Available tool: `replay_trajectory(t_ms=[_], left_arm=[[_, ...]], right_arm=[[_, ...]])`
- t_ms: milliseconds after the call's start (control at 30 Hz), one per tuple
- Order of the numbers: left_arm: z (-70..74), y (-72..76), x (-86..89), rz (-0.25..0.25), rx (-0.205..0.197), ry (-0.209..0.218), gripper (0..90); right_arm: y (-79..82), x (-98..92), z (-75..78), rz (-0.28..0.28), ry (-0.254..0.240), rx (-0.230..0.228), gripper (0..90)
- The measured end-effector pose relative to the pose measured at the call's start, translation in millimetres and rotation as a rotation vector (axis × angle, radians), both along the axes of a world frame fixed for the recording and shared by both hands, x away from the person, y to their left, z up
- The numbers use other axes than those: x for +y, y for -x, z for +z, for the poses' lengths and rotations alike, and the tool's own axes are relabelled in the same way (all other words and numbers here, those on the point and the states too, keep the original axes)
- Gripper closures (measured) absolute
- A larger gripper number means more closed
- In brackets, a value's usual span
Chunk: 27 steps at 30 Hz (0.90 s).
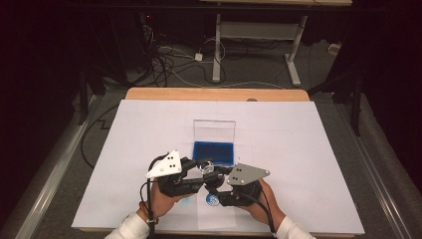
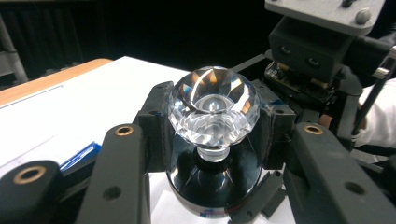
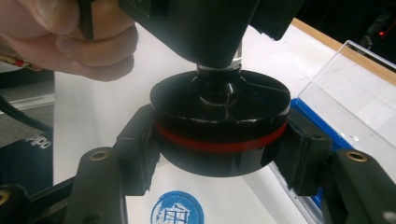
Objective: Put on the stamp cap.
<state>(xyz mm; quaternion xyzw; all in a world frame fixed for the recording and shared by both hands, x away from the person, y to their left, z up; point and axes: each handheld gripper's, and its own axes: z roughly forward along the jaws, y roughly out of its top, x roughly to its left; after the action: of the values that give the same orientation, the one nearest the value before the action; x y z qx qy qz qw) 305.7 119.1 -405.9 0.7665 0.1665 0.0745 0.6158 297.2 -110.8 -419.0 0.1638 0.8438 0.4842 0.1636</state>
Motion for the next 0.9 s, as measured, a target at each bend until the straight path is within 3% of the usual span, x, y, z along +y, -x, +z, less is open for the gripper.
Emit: replay_trajectory(t_ms=[167,367,567,900], left_arm=[[2.7,-0.5,-0.3,-0.011,0.002,0.01,54.2],[6.5,-0.3,0.4,-0.012,-0.005,0.021,54.2],[8.9,-0.6,1.4,-0.009,-0.011,-0.01,54.2],[8.8,-2.6,2.5,0.006,-0.02,-0.064,54.2]], right_arm=[[0.5,-0.9,-0.2,0.008,-0.012,0.003,37.0],[1.7,3.0,-4.0,-0.002,0.025,0.005,28.2],[-2.7,-2.7,-4.3,-0.015,0.011,0.017,25.9],[-6.8,-22.4,0.0,-0.063,0.015,-0.012,22.1]])
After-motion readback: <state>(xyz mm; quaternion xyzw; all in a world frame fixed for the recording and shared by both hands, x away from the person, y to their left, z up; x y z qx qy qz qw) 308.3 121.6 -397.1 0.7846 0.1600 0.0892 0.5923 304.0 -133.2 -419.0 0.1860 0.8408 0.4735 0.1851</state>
